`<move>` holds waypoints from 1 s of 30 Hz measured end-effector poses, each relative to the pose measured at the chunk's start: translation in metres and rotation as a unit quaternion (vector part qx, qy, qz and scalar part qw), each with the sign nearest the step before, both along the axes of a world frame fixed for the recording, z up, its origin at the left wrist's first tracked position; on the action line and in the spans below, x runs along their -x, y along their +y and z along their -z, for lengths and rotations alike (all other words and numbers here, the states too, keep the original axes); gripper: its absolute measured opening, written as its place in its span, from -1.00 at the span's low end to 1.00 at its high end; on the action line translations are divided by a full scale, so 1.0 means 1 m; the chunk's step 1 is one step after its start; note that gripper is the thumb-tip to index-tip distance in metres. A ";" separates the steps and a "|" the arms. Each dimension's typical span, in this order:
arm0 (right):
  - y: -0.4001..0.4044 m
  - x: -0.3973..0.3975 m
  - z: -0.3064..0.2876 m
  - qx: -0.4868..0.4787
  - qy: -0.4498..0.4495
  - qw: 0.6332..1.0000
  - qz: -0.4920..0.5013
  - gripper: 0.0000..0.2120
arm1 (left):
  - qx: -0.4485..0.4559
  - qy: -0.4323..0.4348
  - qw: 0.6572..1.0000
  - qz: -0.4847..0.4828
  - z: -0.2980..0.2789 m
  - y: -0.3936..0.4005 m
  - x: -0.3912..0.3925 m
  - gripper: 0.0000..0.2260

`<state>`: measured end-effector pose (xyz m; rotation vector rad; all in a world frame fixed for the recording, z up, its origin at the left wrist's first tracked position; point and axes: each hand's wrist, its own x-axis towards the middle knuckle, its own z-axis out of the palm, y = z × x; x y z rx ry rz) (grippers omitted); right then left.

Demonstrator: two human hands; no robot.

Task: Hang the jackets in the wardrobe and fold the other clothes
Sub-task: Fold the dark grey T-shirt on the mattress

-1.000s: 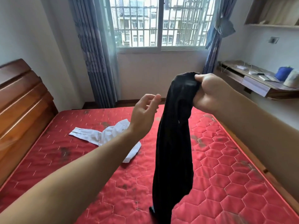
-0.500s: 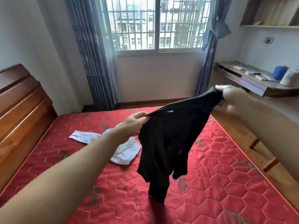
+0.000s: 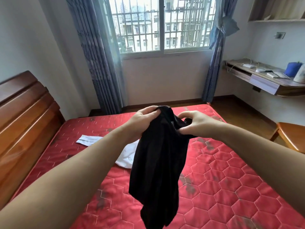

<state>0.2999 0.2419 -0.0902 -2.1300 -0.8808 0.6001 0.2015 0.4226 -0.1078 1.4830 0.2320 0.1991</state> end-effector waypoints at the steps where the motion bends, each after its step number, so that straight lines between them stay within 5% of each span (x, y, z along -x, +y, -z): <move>1: -0.002 -0.002 -0.001 0.014 -0.017 1.000 -0.013 -0.81 | -0.005 0.007 1.000 0.005 0.000 0.002 0.003 -0.83; 3: -0.005 -0.006 -0.004 0.046 -0.059 0.996 -0.039 -0.96 | -0.025 0.025 0.999 0.008 0.000 0.007 0.008 -0.84; 6: -0.008 -0.016 -0.008 0.056 -0.184 0.981 -0.010 -0.83 | -0.143 0.076 0.987 0.006 0.001 0.016 0.016 -0.90; 9: -0.011 -0.023 -0.013 0.000 -0.207 0.977 0.051 -0.83 | -0.228 0.109 0.967 -0.007 0.004 0.020 0.025 -0.90; 14: -0.006 -0.033 -0.021 0.014 -0.062 0.996 0.067 -0.73 | -0.262 0.132 0.955 0.034 0.009 0.008 0.024 -0.50; 16: -0.007 -0.038 -0.026 0.035 -0.102 0.991 0.075 -0.71 | -0.234 0.141 0.961 0.041 0.008 0.003 0.023 -0.41; 23: -0.010 -0.035 -0.036 -0.116 -0.026 0.988 0.096 -0.68 | -0.132 0.192 0.972 0.040 -0.002 -0.008 0.012 -0.74; 25: -0.013 -0.039 -0.038 -0.132 -0.072 0.983 0.100 -0.67 | -0.081 0.193 0.977 0.039 -0.006 -0.009 0.007 -0.81; 27: -0.023 -0.047 -0.040 -0.099 -0.215 0.969 0.070 -0.71 | -0.075 0.183 0.980 0.007 -0.010 -0.010 0.002 -0.81; 30: -0.046 -0.061 -0.035 0.083 -0.476 0.874 -0.037 -0.87 | -0.140 0.154 0.977 -0.044 -0.015 -0.008 -0.005 -0.83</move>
